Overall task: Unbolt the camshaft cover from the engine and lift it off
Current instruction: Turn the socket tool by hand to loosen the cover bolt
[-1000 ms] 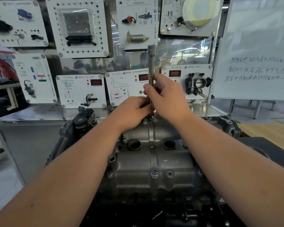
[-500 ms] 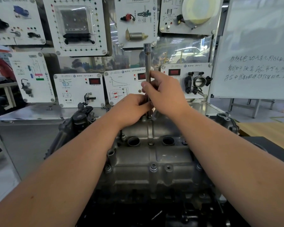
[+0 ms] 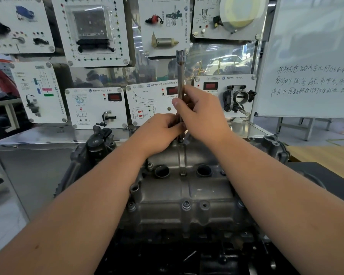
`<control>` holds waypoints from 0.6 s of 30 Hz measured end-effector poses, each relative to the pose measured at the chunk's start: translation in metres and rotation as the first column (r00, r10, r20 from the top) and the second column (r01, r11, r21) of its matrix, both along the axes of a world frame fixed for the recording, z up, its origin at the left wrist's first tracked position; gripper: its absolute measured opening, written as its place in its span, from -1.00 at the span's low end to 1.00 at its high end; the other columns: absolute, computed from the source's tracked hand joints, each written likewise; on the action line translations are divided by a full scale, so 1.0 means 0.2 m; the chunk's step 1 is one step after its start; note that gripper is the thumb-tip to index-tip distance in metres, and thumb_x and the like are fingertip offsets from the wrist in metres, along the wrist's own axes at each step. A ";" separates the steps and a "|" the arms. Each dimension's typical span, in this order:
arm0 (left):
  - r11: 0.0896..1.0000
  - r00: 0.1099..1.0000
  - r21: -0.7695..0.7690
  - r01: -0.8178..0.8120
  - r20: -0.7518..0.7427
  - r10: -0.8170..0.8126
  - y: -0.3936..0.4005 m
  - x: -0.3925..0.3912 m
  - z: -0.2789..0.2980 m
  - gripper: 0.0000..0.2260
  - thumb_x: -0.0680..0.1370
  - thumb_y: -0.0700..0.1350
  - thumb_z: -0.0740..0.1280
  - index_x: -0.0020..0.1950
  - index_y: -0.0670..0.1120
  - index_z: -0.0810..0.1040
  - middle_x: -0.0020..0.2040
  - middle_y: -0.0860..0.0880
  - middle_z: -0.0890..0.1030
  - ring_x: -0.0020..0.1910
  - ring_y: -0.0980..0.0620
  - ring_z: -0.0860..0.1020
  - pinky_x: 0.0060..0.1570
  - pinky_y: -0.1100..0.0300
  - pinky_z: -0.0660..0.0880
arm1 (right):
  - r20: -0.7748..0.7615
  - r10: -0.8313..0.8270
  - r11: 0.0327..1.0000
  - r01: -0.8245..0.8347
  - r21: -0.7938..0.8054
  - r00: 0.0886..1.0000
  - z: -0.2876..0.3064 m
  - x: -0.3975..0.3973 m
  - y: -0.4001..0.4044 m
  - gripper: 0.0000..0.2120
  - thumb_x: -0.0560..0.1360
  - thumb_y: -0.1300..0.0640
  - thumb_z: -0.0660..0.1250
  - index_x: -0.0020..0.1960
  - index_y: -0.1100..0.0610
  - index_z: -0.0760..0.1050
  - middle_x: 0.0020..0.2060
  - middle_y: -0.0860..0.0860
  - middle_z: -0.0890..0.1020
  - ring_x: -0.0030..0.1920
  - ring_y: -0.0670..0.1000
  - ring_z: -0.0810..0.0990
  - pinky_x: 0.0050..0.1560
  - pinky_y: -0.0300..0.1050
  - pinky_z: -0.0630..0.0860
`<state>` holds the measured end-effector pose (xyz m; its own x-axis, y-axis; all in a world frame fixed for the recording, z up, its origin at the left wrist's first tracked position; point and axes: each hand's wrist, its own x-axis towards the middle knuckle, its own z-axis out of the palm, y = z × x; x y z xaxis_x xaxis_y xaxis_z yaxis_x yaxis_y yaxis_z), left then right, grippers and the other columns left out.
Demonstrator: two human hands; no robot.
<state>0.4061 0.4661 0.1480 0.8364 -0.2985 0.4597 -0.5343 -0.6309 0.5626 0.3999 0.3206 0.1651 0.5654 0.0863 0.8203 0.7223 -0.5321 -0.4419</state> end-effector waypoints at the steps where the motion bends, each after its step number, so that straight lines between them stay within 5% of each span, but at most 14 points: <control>1: 1.000 1.000 -0.001 -0.005 0.001 0.005 0.00 0.00 0.00 -0.73 0.68 0.05 0.28 -0.10 -0.05 0.64 -0.21 -0.11 0.69 -0.32 0.08 0.55 -0.24 0.11 0.42 | 0.016 -0.001 1.000 0.001 0.000 1.000 0.00 -0.01 0.00 -0.87 0.60 0.13 0.31 0.01 0.19 0.58 -0.36 -0.13 0.53 -0.29 -0.02 0.52 -0.19 -0.09 0.48; 7: 0.999 1.000 0.022 -0.023 0.016 0.023 0.00 -0.03 -0.01 -0.70 0.68 0.08 0.27 -0.07 -0.09 0.63 -0.21 -0.10 0.67 -0.32 0.07 0.53 -0.26 0.12 0.41 | 0.042 -0.008 1.000 0.009 -0.013 0.999 -0.01 -0.04 0.00 -0.89 0.59 0.13 0.34 0.02 0.16 0.59 -0.35 0.01 0.55 -0.29 -0.02 0.48 -0.22 -0.17 0.40; 12: 1.000 1.000 0.027 -0.013 0.026 0.012 0.00 -0.04 -0.01 -0.73 0.69 0.08 0.24 -0.04 -0.04 0.63 -0.18 -0.06 0.67 -0.28 0.09 0.57 -0.23 0.13 0.42 | 0.006 0.010 0.997 -0.011 0.073 1.000 -0.02 -0.05 -0.01 -0.61 0.57 0.13 0.38 0.38 0.05 0.46 -0.29 -0.09 0.62 -0.24 -0.17 0.58 -0.15 -0.25 0.50; 15: 0.999 0.999 0.020 0.028 0.039 -0.029 0.00 -0.04 -0.01 -0.80 0.69 0.06 0.24 0.03 0.04 0.63 -0.14 -0.04 0.68 -0.18 0.10 0.60 -0.16 0.11 0.47 | 0.006 0.032 0.996 -0.032 0.085 0.999 -0.02 -0.05 -0.01 -0.63 0.57 0.14 0.37 0.36 0.04 0.46 -0.25 -0.03 0.66 -0.24 -0.05 0.64 -0.10 -0.07 0.58; 18: 0.999 0.998 0.019 0.026 0.050 -0.027 0.01 -0.04 -0.01 -0.80 0.69 0.05 0.27 0.02 0.01 0.64 -0.13 -0.07 0.69 -0.17 0.06 0.62 -0.14 0.04 0.48 | 0.015 0.028 0.997 -0.029 0.065 0.999 -0.02 -0.04 -0.01 -0.68 0.59 0.14 0.34 0.34 0.05 0.51 -0.26 -0.05 0.64 -0.25 -0.09 0.61 -0.12 -0.17 0.56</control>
